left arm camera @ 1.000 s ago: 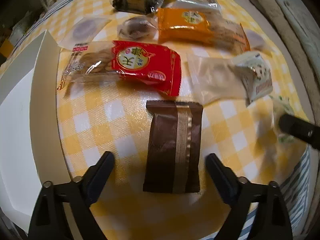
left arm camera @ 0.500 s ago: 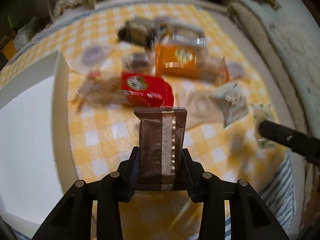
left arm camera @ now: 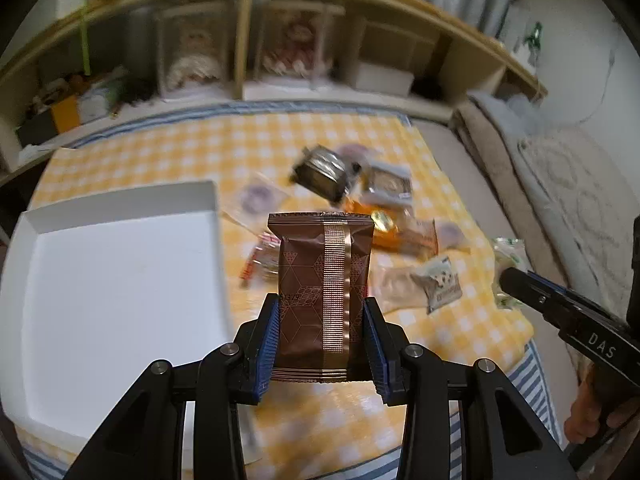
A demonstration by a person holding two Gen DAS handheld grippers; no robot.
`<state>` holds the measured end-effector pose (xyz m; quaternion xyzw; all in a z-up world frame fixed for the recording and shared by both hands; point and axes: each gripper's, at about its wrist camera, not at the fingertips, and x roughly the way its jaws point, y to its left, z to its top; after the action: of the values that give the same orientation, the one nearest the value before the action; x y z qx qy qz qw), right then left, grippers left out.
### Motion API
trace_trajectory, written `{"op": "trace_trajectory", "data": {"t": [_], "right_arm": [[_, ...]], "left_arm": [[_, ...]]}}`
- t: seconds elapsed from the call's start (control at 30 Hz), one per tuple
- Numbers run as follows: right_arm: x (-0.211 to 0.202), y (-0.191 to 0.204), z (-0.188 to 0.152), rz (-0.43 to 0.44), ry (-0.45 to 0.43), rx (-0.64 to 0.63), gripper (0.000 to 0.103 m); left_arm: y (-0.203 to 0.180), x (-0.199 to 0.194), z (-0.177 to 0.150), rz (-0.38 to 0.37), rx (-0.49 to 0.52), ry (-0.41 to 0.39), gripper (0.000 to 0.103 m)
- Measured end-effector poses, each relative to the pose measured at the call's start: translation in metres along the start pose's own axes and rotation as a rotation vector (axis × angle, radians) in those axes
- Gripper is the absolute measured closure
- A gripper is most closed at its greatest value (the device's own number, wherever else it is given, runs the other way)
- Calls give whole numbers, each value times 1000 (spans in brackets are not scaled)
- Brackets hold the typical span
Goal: Organize snacks
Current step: 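Lift both held packets and carry them over the white tray, then lower both packets into the white tray and open both tools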
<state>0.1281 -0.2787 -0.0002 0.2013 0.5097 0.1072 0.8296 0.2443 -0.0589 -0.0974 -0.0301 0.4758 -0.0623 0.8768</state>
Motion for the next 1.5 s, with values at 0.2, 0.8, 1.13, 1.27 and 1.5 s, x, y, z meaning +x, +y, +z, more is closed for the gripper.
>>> {"op": "trace_trajectory", "data": {"t": [0.2,0.8,1.13,1.27,1.5], "right_arm": [[-21,30,1,48,-95,-64,76],[-34,144,-5,205,-177,-186,76],[17,180,-18,268,-11,-160,76],[37,190,-26,267,49,-154,76],[75,193,-39,267,165,-88,76]], "left_arm": [[-10,-112,45,31,-32,-81,64],[67,-255,6,106,-129,-227,63],[95,-257,-19,172,-133,-159,63],[103,-230,-17,159,-148,-75,63],[111,-173,-14,94,-199,97,63]]}}
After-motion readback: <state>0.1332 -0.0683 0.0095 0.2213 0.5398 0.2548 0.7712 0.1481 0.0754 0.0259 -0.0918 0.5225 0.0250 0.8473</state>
